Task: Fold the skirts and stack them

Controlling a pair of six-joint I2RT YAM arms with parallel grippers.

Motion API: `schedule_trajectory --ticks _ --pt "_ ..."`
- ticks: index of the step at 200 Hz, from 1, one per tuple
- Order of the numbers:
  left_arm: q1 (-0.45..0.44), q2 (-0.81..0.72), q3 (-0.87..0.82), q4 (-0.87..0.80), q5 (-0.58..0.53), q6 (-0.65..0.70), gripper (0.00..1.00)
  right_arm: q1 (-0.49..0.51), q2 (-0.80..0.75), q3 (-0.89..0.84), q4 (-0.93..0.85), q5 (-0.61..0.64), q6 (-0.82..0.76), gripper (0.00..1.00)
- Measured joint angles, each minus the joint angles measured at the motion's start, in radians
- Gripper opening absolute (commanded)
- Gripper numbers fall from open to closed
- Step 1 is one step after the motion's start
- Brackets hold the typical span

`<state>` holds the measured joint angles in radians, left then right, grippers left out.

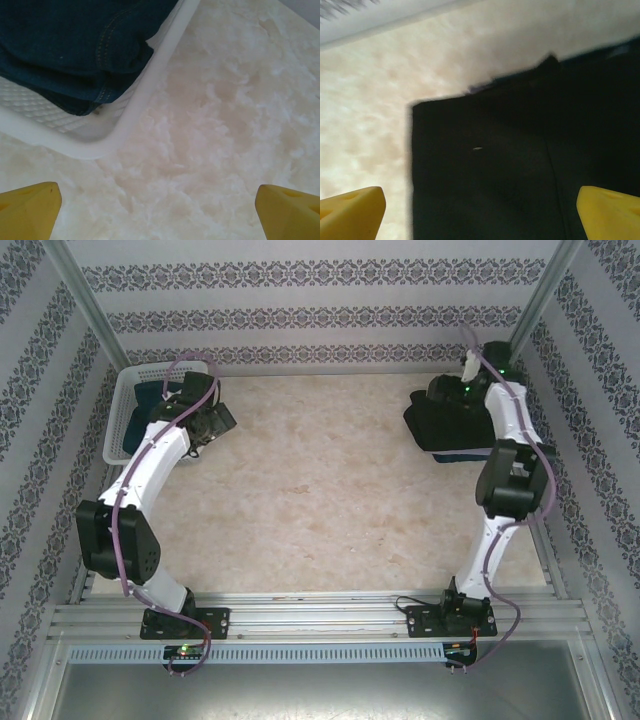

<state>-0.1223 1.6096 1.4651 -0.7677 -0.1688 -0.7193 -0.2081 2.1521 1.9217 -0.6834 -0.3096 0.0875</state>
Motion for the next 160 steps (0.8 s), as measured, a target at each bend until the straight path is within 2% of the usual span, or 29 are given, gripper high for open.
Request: schedule_trajectory --ticks 30,86,107,130,147,160 --pt "0.021 0.002 0.0 0.022 0.023 0.021 1.0 0.007 0.103 0.0 -0.03 0.143 0.044 0.98" --pt "0.144 0.031 0.018 0.026 0.005 0.071 1.0 0.0 0.097 0.039 -0.063 0.287 0.064 0.98" --pt "0.196 0.082 0.067 0.043 0.007 0.093 1.0 0.0 0.049 0.012 -0.058 0.256 0.066 0.98" --pt "0.252 0.177 0.162 0.062 0.009 0.114 1.0 0.001 -0.089 -0.072 -0.019 0.175 0.085 0.98" --pt "0.285 0.296 0.288 0.056 0.022 0.126 1.0 0.002 -0.239 -0.18 0.043 0.106 0.122 0.98" --pt "0.301 0.443 0.465 -0.007 0.032 0.133 1.0 0.005 -0.355 -0.261 0.09 0.055 0.155 0.98"
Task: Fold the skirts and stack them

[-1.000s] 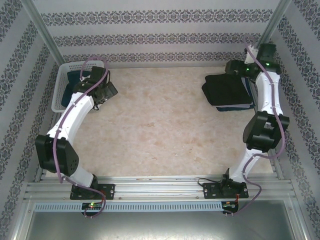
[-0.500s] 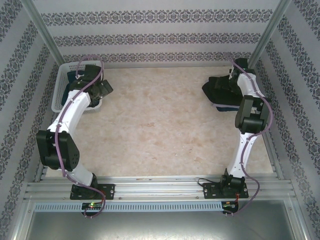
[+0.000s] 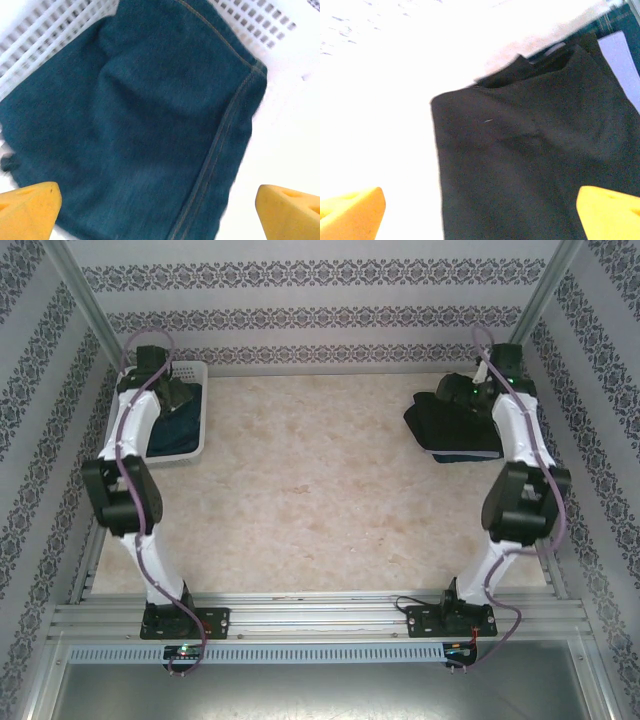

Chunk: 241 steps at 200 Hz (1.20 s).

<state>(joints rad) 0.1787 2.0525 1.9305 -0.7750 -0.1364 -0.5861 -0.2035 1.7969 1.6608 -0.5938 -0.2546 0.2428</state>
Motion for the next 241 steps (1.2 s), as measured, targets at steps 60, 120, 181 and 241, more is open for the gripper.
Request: schedule_trajectory --ticks 60,120,181,241 --pt "0.0 0.375 0.383 -0.23 0.144 -0.047 0.62 0.055 -0.242 -0.236 0.109 -0.08 0.089 0.98" --pt "0.031 0.364 0.312 -0.212 0.262 -0.099 0.0 0.062 -0.261 -0.296 0.116 -0.085 0.126 0.98" --pt "0.103 0.134 0.298 -0.18 0.286 0.014 0.0 0.072 -0.363 -0.37 0.204 -0.109 0.198 0.98" --pt "-0.024 -0.35 0.258 -0.133 0.363 0.15 0.0 0.14 -0.441 -0.48 0.406 -0.118 0.293 0.98"
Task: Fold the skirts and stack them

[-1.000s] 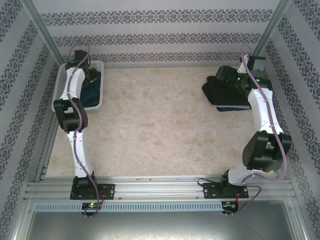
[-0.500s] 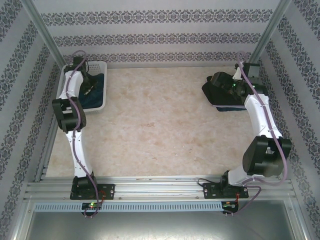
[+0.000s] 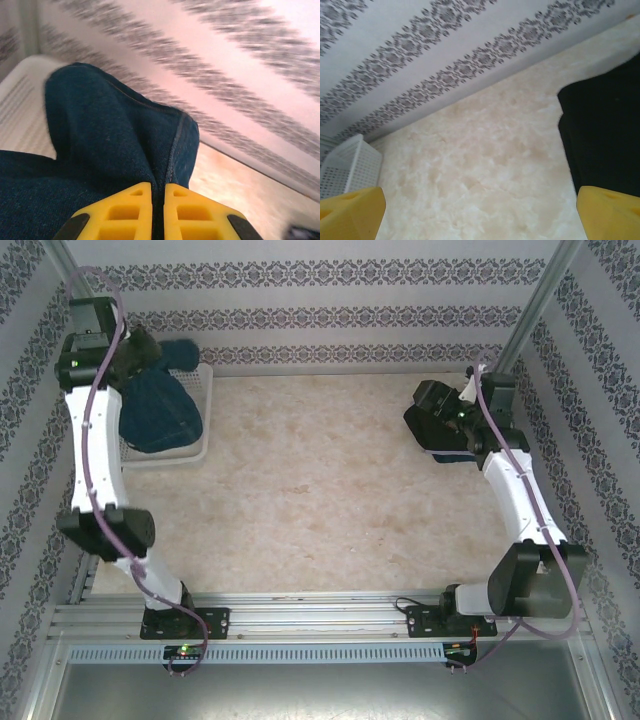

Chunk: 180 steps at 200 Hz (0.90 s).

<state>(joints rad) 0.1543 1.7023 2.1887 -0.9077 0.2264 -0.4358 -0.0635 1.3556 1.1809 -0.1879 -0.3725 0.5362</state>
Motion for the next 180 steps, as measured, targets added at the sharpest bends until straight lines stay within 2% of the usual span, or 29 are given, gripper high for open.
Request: schedule_trajectory --ticks 26,53,58,62,66,70,74,77,100,118,144,180 --pt "-0.224 -0.131 -0.044 0.046 0.048 0.087 0.0 0.008 -0.034 -0.053 0.088 -0.003 0.059 0.98" --pt "-0.405 -0.158 -0.135 0.095 0.134 0.129 0.01 0.008 -0.035 -0.062 0.108 -0.016 0.09 0.98" --pt "-0.432 -0.152 -0.162 0.106 0.141 0.135 0.13 0.008 -0.037 -0.069 0.118 -0.019 0.092 0.98" --pt "-0.452 -0.146 -0.186 0.119 0.141 0.139 0.33 0.008 -0.04 -0.079 0.13 -0.019 0.096 0.98" --pt "-0.477 -0.132 -0.218 0.134 0.139 0.145 0.6 0.008 -0.045 -0.094 0.142 -0.019 0.099 0.98" --pt "-0.495 -0.123 -0.241 0.144 0.14 0.146 0.82 0.008 -0.049 -0.109 0.152 -0.02 0.101 0.98" --pt "-0.518 -0.101 -0.269 0.154 0.133 0.151 0.94 0.009 -0.056 -0.13 0.162 -0.021 0.106 0.98" --pt "-0.532 -0.086 -0.285 0.16 0.13 0.152 0.99 0.009 -0.061 -0.144 0.168 -0.023 0.109 0.98" --pt "-0.612 0.094 -0.368 0.177 0.09 0.153 1.0 0.011 -0.074 -0.205 0.153 -0.038 0.109 0.98" --pt "-0.622 0.157 -0.48 0.201 0.066 0.132 1.0 0.023 -0.073 -0.207 0.122 -0.037 0.087 0.98" --pt "-0.603 0.102 -0.602 0.201 0.0 0.071 1.0 0.053 -0.058 -0.222 0.126 -0.048 0.061 0.98" --pt "-0.591 -0.092 -0.788 0.214 -0.08 -0.09 1.0 0.102 0.057 -0.254 0.109 -0.081 0.059 0.98"
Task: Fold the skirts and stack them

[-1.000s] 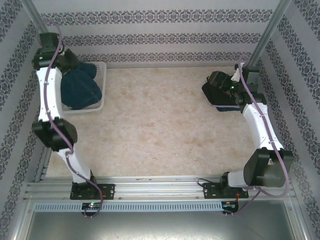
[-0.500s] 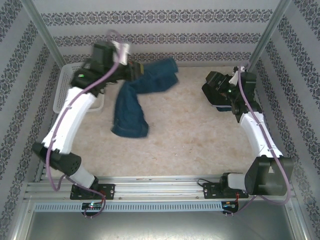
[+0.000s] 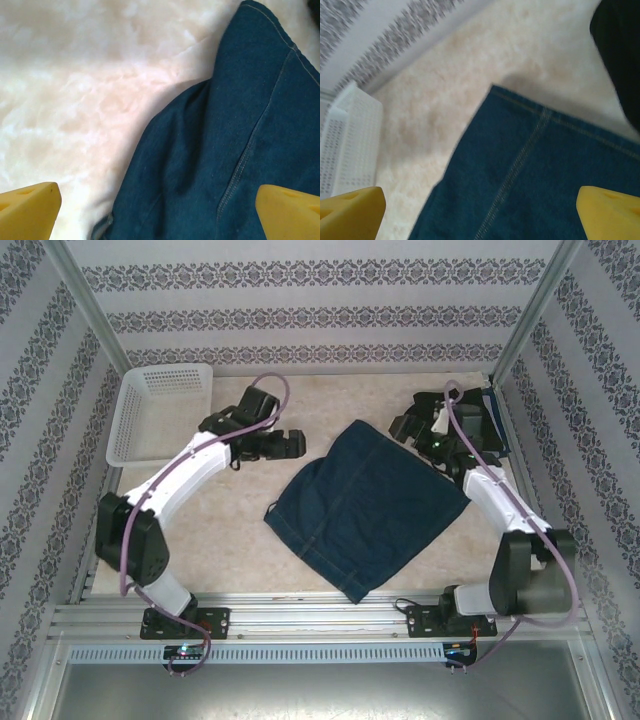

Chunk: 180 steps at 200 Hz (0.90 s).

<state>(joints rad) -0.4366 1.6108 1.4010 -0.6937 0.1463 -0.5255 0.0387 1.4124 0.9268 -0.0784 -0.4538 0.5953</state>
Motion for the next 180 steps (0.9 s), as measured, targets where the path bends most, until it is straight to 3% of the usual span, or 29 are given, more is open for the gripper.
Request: schedule_trajectory --ticks 51,65,81,121,149,171,175,180 --pt "-0.02 -0.029 -0.343 0.086 0.131 -0.198 1.0 0.123 0.126 -0.018 -0.134 0.048 0.043 0.98" --pt "-0.021 -0.016 -0.4 0.107 0.174 -0.245 0.92 0.148 0.168 -0.02 -0.151 0.044 0.063 0.98" --pt "-0.021 0.022 -0.414 0.156 0.223 -0.292 0.74 0.187 0.223 -0.02 -0.149 0.044 0.087 0.98" --pt "-0.003 0.13 -0.394 0.227 0.254 -0.339 0.0 0.292 0.32 0.041 -0.097 0.053 0.177 0.98" --pt "0.098 0.186 -0.309 0.211 0.248 -0.311 0.0 0.348 0.388 0.092 0.006 0.09 0.28 0.98" --pt "0.192 0.342 -0.011 0.134 0.209 -0.217 0.0 0.387 0.448 0.151 0.089 0.151 0.367 0.98" --pt "0.203 0.378 0.055 0.121 0.193 -0.198 0.06 0.396 0.456 0.163 0.102 0.169 0.381 0.98" --pt "0.213 0.423 0.146 0.105 0.181 -0.174 0.21 0.405 0.462 0.174 0.117 0.188 0.399 0.98"
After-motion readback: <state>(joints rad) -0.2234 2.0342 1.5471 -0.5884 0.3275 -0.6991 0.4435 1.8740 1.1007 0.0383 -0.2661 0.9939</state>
